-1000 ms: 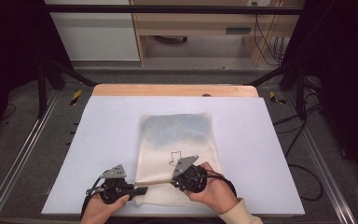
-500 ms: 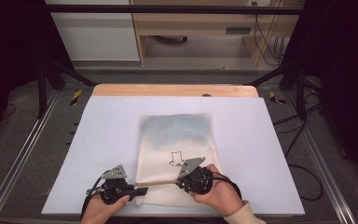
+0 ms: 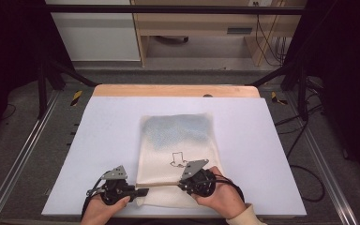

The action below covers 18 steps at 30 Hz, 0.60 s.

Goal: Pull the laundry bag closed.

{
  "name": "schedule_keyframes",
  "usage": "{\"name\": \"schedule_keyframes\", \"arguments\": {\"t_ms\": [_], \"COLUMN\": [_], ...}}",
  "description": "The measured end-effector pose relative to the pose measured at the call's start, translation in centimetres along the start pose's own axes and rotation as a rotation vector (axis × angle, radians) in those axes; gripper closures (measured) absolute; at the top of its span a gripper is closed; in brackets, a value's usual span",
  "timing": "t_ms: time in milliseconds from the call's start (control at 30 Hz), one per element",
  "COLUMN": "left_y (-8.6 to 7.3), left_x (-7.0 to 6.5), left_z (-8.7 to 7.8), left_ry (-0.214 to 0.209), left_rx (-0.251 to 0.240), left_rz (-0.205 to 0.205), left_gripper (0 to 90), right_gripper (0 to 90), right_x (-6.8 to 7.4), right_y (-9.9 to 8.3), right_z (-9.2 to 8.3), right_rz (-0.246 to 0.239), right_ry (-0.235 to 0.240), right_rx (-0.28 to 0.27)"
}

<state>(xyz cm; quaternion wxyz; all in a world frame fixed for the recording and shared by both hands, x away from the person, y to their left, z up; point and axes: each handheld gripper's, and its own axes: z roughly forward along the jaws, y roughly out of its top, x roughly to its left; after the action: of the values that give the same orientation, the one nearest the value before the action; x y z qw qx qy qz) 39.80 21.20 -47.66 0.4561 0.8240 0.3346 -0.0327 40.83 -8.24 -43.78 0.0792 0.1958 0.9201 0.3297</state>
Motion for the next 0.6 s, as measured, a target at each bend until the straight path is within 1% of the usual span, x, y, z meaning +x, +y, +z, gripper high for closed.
{"name": "schedule_keyframes", "arguments": {"t_ms": [133,300,400,467,600], "left_y": [0.00,-0.01,-0.02,-0.04,0.01], "left_x": [0.00,-0.11,-0.05,-0.04,-0.01], "left_z": [0.02,-0.01,0.02,0.03,-0.02], "left_ry": [0.001,0.011,0.006,0.004,0.009], "left_rx": [0.001,0.000,0.001,0.002,-0.002], "left_rz": [0.001,0.005,0.003,0.002,0.001], "left_gripper": [82.9,83.0,83.0,83.0,83.0], "right_gripper": [82.2,82.1,82.2,82.2,82.2], "right_x": [-0.10,-0.29,-0.36,-0.39,-0.46], "right_y": [-0.10,-0.53,-0.65,-0.74,-0.96], "right_z": [-0.12,-0.34,-0.44,-0.46,-0.57], "right_rz": [0.000,0.015,0.017,0.019,0.023], "right_ry": [-0.003,-0.001,-0.001,-0.008,-0.009], "right_rx": [0.002,-0.004,-0.003,0.003,0.001]}}
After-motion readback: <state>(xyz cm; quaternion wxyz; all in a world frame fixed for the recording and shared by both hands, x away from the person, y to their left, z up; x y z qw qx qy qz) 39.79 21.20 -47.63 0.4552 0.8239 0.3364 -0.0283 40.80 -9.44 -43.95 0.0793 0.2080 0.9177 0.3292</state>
